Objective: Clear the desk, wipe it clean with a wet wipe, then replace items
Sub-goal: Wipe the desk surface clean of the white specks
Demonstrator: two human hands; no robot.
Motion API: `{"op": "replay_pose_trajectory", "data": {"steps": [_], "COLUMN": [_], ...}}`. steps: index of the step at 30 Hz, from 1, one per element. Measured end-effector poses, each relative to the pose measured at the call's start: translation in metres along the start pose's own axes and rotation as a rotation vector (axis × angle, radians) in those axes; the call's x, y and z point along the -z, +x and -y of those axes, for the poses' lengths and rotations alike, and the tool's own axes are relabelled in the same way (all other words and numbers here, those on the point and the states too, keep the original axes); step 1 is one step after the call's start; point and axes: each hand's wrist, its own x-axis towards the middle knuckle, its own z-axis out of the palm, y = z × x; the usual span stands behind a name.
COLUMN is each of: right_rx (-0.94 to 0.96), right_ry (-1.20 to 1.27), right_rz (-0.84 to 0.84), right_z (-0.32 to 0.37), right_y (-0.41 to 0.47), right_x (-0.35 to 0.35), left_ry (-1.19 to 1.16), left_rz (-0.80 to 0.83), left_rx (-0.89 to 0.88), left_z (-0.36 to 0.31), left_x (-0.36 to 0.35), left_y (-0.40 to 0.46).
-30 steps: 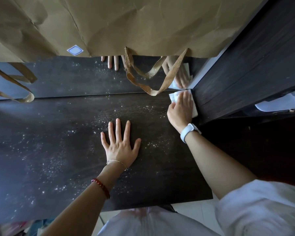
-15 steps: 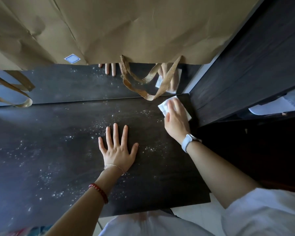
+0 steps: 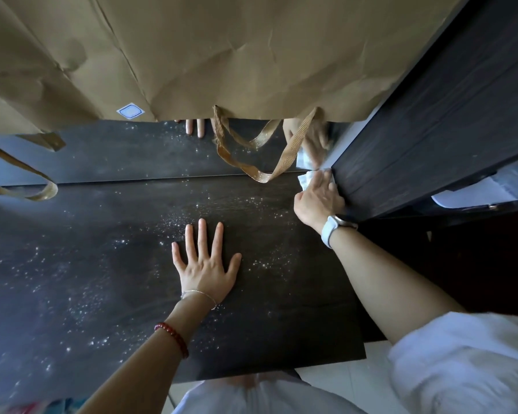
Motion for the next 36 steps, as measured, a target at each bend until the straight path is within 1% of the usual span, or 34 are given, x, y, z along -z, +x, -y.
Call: {"op": "replay_pose_trajectory", "data": {"steps": [2,4,8,10,12,14,15,16,19,20,21,22,24,26,27,28,29,31,32,33,34,36], "right_rx": [-0.039,-0.061,-0.038,0.032,0.161,0.269,0.288,0.277,0.115,0.094,0.129,0.220,0.503,0.788,0.872,0.892,0.844,0.623,0.511,0.442,0.440,0.544], "right_ry": [0.027,0.052,0.033,0.026,0.021,0.017,0.014,0.007,0.064,0.072,0.066,0.058,0.050,-0.007,-0.037,-0.033,-0.012,0.004,-0.006,-0.016,-0.030,-0.057], "right_rz": [0.031,0.027,-0.020,-0.052,-0.036,-0.019,-0.027,-0.032,-0.055,-0.072,-0.084,-0.085,-0.069,0.008,0.038,0.037,0.007,-0.081,-0.089,-0.059,-0.039,-0.083], "right_z": [0.003,0.003,-0.006,-0.016,-0.030,-0.045,-0.050,-0.050,-0.034,-0.027,-0.021,-0.016,-0.008,-0.007,-0.011,-0.016,-0.020,-0.026,-0.027,-0.027,-0.027,-0.027], "right_y": [0.003,0.003,-0.022,-0.051,-0.075,-0.085,-0.082,-0.075,-0.049,-0.048,-0.053,-0.066,-0.108,-0.147,-0.151,-0.142,-0.126,-0.085,-0.070,-0.062,-0.062,-0.074], "right_x": [0.004,0.008,-0.003,-0.014,-0.023,-0.027,-0.025,-0.022,-0.019,-0.021,-0.024,-0.029,-0.040,-0.046,-0.047,-0.046,-0.044,-0.035,-0.028,-0.023,-0.020,-0.019], "left_ry": [-0.003,-0.007,-0.004,-0.003,-0.009,-0.011,-0.009,-0.007,-0.014,-0.015,-0.018,-0.025,-0.049,-0.076,-0.087,-0.094,-0.099,-0.103,-0.105,-0.109,-0.116,-0.129], "left_rz": [0.006,0.007,0.016,0.016,0.013,0.022,0.023,0.020,0.012,0.015,0.015,0.007,-0.002,0.009,0.012,0.015,0.015,0.012,0.013,0.011,0.005,-0.001], "left_rx": [0.001,0.003,-0.003,-0.005,-0.002,-0.007,-0.008,-0.008,0.001,0.001,-0.001,-0.001,0.001,-0.001,-0.002,-0.003,-0.006,-0.014,-0.015,-0.016,-0.016,-0.014], "left_z": [0.000,0.001,0.001,0.001,0.000,0.000,0.000,0.000,0.000,0.000,0.000,0.000,0.000,0.001,0.002,0.003,0.003,0.004,0.004,0.004,0.004,0.005], "left_x": [0.000,0.000,0.001,0.001,0.001,0.002,0.002,0.002,0.002,0.002,0.002,0.002,0.003,0.004,0.004,0.005,0.006,0.007,0.007,0.007,0.006,0.007], "left_y": [0.000,0.000,0.000,-0.001,-0.001,-0.001,-0.001,-0.001,-0.001,-0.002,-0.002,-0.002,-0.001,0.001,0.001,0.000,0.000,0.000,0.000,0.000,0.001,0.001]}}
